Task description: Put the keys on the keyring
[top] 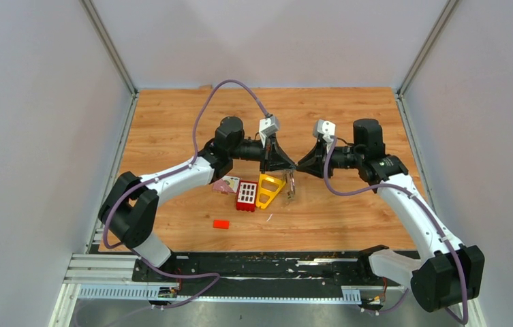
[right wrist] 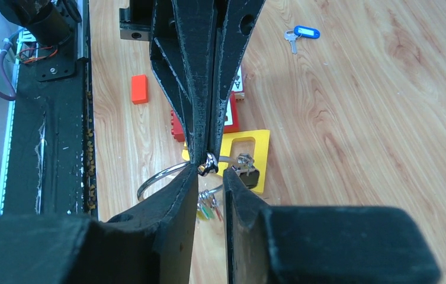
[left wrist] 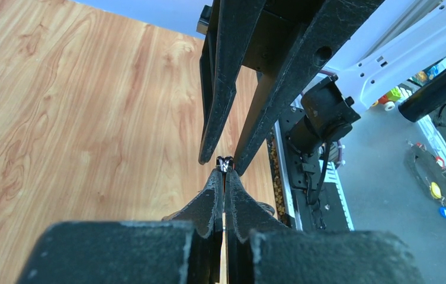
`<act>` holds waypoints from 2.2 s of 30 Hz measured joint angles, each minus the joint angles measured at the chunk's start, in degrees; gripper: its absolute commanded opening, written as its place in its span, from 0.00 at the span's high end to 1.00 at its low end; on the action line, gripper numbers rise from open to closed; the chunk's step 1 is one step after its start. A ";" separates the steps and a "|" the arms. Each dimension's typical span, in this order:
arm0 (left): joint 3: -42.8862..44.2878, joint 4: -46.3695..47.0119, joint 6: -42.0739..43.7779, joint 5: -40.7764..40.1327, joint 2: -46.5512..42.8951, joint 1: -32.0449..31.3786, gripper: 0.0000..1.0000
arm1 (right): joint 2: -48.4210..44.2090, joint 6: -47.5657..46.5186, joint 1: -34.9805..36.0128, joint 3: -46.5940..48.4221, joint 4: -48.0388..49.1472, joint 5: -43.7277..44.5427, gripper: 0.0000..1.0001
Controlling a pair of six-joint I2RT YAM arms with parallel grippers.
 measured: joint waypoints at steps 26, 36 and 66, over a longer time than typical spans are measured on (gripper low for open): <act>-1.77 1.16 3.74 0.02 0.00 0.39 1.00 | 2.45 2.93 0.48 0.00 0.26 0.94 1.00; -5.66 12.98 -3.50 2.01 1.99 1.07 0.97 | 3.54 4.83 0.79 0.02 -0.07 0.92 1.00; -8.57 16.11 -2.80 7.28 4.22 -0.79 1.00 | 4.83 -4.42 0.79 0.24 -4.46 -4.72 0.70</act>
